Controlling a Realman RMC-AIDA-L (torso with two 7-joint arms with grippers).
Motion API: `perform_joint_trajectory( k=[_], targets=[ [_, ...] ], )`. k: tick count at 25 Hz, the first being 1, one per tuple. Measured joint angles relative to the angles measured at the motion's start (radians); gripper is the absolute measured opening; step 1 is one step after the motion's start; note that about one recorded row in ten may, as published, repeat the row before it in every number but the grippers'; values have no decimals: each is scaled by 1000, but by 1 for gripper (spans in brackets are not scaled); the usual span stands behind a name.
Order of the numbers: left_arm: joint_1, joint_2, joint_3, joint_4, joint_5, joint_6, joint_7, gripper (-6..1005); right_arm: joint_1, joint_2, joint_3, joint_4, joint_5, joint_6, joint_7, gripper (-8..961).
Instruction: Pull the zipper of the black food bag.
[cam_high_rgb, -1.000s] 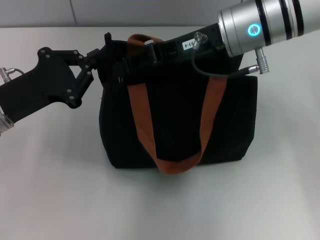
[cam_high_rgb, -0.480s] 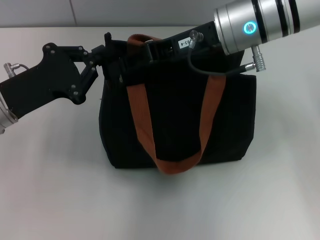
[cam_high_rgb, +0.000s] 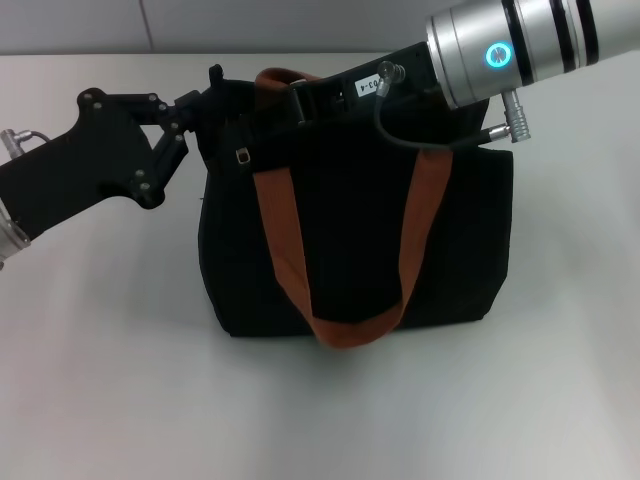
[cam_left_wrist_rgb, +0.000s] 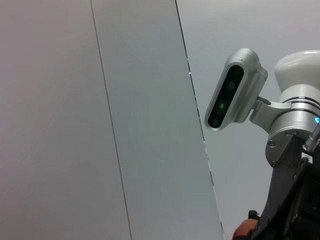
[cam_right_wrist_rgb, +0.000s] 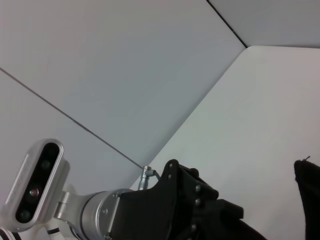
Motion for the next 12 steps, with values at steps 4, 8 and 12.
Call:
perform_joint_trajectory(
  k=[4, 8, 12],
  targets=[
    [6, 2, -1, 1, 0, 4, 0, 16, -2, 0, 0, -12, -15, 0, 1, 252],
    [8, 0, 3, 2, -1, 5, 0, 16, 0, 0, 0, -12, -18, 5, 0, 189],
    [9, 0, 4, 2, -1, 7, 1, 16, 2, 0, 0, -12, -19, 12, 0, 140]
  ],
)
